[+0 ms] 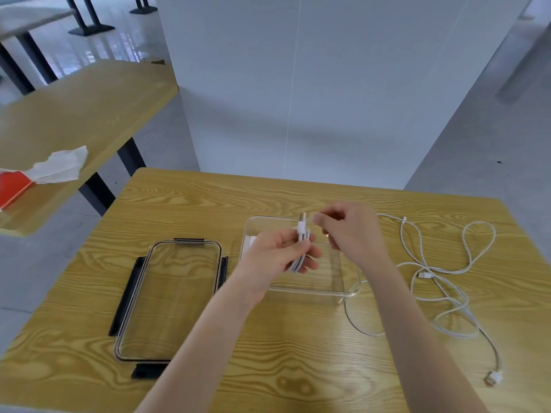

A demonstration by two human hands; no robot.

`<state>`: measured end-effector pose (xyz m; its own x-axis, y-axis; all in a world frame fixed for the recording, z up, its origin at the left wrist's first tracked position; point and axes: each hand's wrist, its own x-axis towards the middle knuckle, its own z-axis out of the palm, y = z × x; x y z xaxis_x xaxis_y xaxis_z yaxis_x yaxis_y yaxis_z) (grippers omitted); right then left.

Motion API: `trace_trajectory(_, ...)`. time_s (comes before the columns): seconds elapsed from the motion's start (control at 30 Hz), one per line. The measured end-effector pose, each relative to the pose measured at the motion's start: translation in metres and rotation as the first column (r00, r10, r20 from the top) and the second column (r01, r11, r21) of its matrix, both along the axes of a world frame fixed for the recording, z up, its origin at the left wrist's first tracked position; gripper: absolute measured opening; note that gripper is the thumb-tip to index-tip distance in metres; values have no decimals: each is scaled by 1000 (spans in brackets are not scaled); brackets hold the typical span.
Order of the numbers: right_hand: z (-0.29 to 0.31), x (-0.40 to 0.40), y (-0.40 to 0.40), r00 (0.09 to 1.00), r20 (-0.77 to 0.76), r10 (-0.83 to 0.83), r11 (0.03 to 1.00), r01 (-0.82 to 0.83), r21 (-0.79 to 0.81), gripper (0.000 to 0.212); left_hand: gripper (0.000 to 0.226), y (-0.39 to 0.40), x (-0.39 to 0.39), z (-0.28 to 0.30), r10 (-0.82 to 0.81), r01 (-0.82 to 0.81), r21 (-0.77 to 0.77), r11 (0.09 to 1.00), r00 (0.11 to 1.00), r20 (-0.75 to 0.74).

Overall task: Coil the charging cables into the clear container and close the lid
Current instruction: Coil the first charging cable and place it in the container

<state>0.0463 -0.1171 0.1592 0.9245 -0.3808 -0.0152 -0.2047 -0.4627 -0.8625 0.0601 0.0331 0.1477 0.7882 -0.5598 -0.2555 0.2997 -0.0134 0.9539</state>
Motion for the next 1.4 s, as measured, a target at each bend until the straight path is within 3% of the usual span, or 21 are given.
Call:
trace_trajectory(0.2,-3,-19,31,985,159,66,972,-27,-233,19,19,-19,-3,-8,229,-232,38,972,971,63)
trace_trajectory(0.37,-12,-36,33,961,83,265,914,-223,-340,33,19,-17,0,-16,314,-313,23,949,946,-86)
trace_trajectory(0.5,-30,-43,34,943,62,326,868,-273,-414,51,21,-14,7,-21,369,-394,-76,916,901,-226)
trace_trajectory(0.63,-51,-45,26,957,72,281,913,-243,-329,36,19,-5,16,-18,387,-520,-295,802,827,-408)
trace_trajectory(0.77,-61,-47,16,946,-98,309,929,-322,-183,29,21,5,26,-12,333,-582,-450,677,788,-517)
trace_trajectory(0.93,-69,-41,10,874,-236,424,901,-382,205,28,26,10,21,-4,84,-431,-599,675,851,-519)
trace_trajectory(1.03,-67,-35,3,828,-324,457,856,-311,413,32,33,12,16,0,14,-299,-588,752,898,-439)
trace_trajectory(1.2,-61,-15,-21,815,-405,415,860,-206,466,20,32,18,4,-1,-127,-1,-457,889,961,-248)
trace_trajectory(1.3,-50,-2,-25,866,-347,359,836,-133,533,8,35,15,-5,-3,-197,119,-362,925,963,-186)
trace_trajectory(1.4,-32,5,-19,930,-258,262,874,-116,472,8,31,8,-10,-8,-185,144,-247,958,971,-152)
